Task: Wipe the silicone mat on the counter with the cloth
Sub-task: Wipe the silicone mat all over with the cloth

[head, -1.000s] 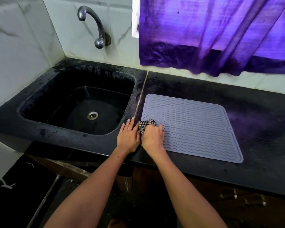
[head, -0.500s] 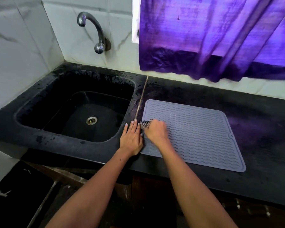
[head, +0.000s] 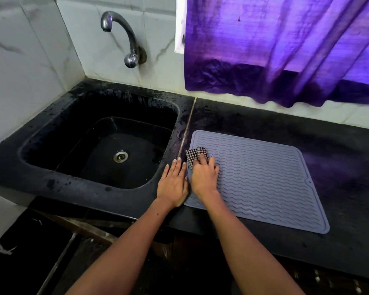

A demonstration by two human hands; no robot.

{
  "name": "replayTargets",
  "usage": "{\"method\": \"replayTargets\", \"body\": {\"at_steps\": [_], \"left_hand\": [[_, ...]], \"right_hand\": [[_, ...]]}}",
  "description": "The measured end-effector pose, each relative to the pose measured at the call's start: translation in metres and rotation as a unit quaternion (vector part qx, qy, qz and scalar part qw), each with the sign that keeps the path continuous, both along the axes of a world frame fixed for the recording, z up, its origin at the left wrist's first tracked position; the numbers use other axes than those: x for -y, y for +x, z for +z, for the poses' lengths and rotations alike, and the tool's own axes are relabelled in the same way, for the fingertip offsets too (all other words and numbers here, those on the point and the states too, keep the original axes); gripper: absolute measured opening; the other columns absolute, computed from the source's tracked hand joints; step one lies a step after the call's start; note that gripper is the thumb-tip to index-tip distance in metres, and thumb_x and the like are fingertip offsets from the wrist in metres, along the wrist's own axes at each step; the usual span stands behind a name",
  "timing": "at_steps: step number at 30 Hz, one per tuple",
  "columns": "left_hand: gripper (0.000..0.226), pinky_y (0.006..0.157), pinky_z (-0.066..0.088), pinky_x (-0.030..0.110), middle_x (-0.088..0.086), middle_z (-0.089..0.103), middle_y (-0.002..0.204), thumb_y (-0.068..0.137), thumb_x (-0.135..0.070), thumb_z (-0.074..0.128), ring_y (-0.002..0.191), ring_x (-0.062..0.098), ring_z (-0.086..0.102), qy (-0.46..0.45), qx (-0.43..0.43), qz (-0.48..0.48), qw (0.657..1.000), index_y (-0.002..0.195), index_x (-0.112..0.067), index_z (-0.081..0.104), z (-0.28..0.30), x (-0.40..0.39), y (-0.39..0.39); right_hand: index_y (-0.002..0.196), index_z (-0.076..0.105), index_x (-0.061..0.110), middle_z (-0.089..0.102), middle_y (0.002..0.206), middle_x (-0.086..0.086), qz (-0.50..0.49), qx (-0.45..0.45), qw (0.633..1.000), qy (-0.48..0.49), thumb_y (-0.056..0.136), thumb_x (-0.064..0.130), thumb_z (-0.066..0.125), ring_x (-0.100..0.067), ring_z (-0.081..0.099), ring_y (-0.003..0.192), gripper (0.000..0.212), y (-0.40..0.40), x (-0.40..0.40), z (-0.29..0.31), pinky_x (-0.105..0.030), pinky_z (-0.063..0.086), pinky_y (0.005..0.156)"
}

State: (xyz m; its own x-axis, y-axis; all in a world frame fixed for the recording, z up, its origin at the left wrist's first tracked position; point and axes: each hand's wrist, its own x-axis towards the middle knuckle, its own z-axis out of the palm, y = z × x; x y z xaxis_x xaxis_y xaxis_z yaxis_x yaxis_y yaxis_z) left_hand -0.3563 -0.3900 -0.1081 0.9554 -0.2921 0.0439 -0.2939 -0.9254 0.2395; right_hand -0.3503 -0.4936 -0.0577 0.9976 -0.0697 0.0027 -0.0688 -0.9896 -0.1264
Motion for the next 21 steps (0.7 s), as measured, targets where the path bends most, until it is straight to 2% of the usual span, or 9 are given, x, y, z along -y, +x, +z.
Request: {"method": "replayTargets", "body": {"at_steps": [3, 7, 9, 12, 15, 18, 21], "left_hand": [[0.056, 0.121, -0.005, 0.035, 0.007, 0.001, 0.16, 0.099, -0.029, 0.021, 0.148, 0.017, -0.002, -0.006, 0.007, -0.003, 1.0, 0.151, -0.013, 0.008, -0.002, -0.001, 0.001], [0.057, 0.121, -0.005, 0.035, 0.006, 0.002, 0.16, 0.098, -0.029, 0.022, 0.148, 0.016, -0.002, -0.018, 0.013, -0.005, 1.0, 0.151, -0.013, 0.009, -0.003, -0.001, 0.001], [0.057, 0.121, -0.005, 0.034, 0.006, 0.002, 0.16, 0.098, -0.029, 0.022, 0.148, 0.016, -0.002, -0.017, 0.013, -0.006, 1.0, 0.151, -0.014, 0.009, -0.004, -0.002, 0.001], [0.057, 0.12, -0.007, 0.034, 0.005, 0.0, 0.16, 0.098, -0.03, 0.02, 0.148, 0.016, -0.003, -0.018, 0.013, -0.004, 1.0, 0.151, -0.014, 0.007, -0.006, -0.002, 0.001], [0.057, 0.12, -0.008, 0.034, 0.005, 0.0, 0.16, 0.099, -0.03, 0.019, 0.148, 0.015, -0.004, -0.014, 0.014, -0.006, 1.0, 0.151, -0.015, 0.006, -0.006, -0.002, 0.002], [0.057, 0.119, -0.009, 0.033, 0.004, -0.001, 0.16, 0.099, -0.03, 0.02, 0.148, 0.015, -0.004, -0.02, 0.018, -0.005, 1.0, 0.151, -0.015, 0.006, -0.005, -0.002, 0.001], [0.057, 0.118, -0.009, 0.032, 0.004, -0.001, 0.16, 0.098, -0.03, 0.021, 0.148, 0.015, -0.004, -0.017, 0.024, -0.005, 1.0, 0.151, -0.016, 0.006, -0.005, -0.002, 0.001]], "right_hand": [[0.113, 0.061, 0.009, 0.051, 0.131, -0.008, -0.011, -0.013, 0.999, 0.034, 0.088, 0.018, 0.055, -0.03, 0.036, 0.123, 0.027, 0.014, 0.006, 0.012, -0.046, 0.038, 0.098], [0.105, 0.065, 0.005, 0.063, 0.114, -0.016, -0.105, -0.016, 0.984, 0.147, 0.09, 0.017, 0.052, -0.033, 0.046, 0.116, 0.023, 0.047, 0.011, 0.037, -0.038, 0.043, 0.091], [0.106, 0.065, 0.006, 0.061, 0.119, -0.013, -0.096, 0.016, 0.989, 0.116, 0.09, 0.011, 0.052, -0.032, 0.043, 0.118, 0.022, 0.055, 0.008, 0.038, -0.04, 0.039, 0.094], [0.108, 0.065, 0.006, 0.048, 0.137, -0.009, -0.031, 0.027, 0.998, 0.054, 0.091, 0.005, 0.047, -0.032, 0.036, 0.124, 0.024, 0.057, 0.006, 0.022, -0.041, 0.033, 0.099], [0.124, 0.056, 0.012, 0.03, 0.15, -0.007, -0.007, 0.0, 1.0, 0.023, 0.094, 0.008, 0.043, -0.033, 0.025, 0.133, 0.033, 0.055, 0.008, 0.003, -0.044, 0.027, 0.105], [0.131, 0.049, 0.014, 0.031, 0.148, -0.007, -0.001, 0.0, 1.0, 0.02, 0.091, 0.007, 0.049, -0.032, 0.025, 0.133, 0.04, 0.059, 0.013, 0.0, -0.045, 0.027, 0.106], [0.127, 0.052, 0.011, 0.034, 0.142, -0.009, -0.02, -0.041, 0.997, 0.069, 0.087, 0.005, 0.056, -0.033, 0.026, 0.132, 0.041, 0.071, 0.019, 0.011, -0.046, 0.029, 0.107]]}}
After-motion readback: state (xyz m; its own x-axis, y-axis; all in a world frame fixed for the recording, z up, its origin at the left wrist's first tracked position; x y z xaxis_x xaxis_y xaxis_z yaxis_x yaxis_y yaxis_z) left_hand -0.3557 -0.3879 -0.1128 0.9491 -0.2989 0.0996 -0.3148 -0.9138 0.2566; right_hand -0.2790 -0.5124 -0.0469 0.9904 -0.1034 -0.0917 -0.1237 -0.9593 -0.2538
